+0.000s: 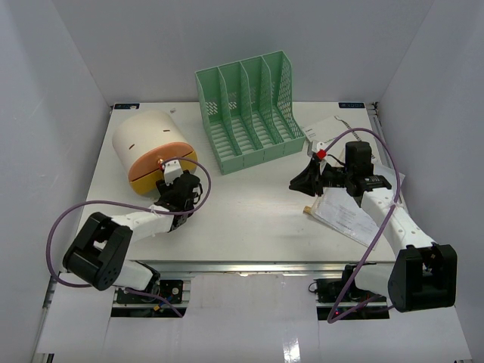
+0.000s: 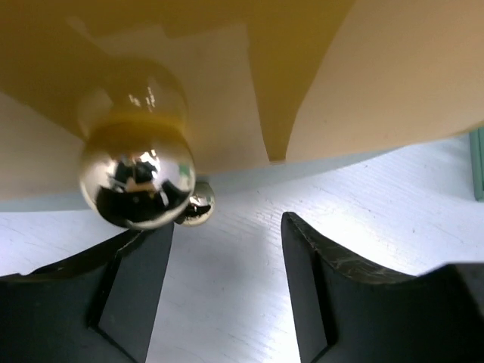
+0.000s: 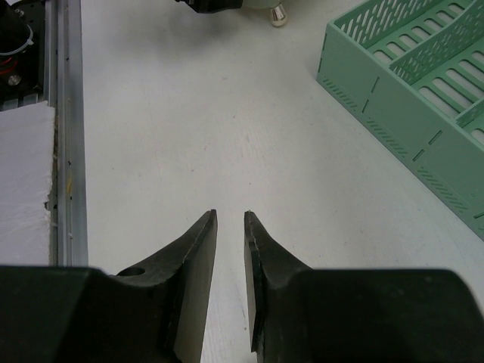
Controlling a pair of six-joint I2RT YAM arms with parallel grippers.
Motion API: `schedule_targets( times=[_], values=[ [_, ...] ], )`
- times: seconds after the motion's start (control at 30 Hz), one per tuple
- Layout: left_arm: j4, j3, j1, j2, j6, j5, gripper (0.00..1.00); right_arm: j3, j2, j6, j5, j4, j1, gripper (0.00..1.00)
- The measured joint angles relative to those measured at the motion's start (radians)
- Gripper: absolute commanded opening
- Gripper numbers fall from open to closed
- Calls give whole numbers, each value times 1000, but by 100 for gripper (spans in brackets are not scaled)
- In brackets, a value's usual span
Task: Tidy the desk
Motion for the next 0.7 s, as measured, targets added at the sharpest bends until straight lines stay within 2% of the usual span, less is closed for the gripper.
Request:
schedule_targets(
  times=[0.07, 0.27, 0.43, 0.6, 0.63, 0.7],
  values=[
    [7, -2, 0, 14, -6, 12, 84, 0, 0, 0, -1, 0, 0, 28],
    [11, -3, 0, 27, -21, 29, 81, 0, 0, 0, -4, 0, -1, 28],
    [45, -20, 0, 12, -29, 26, 65, 0, 0, 0, -5, 0, -1, 28],
    [61, -28, -1, 12, -26, -5, 55, 0, 0, 0, -5, 0, -1, 28],
    [61, -28, -1, 14, -27, -13, 52, 0, 0, 0, -5, 0, -1, 28],
    [59, -25, -1, 21, -31, -30, 37, 0, 0, 0, -5, 0, -2, 28]
  ],
)
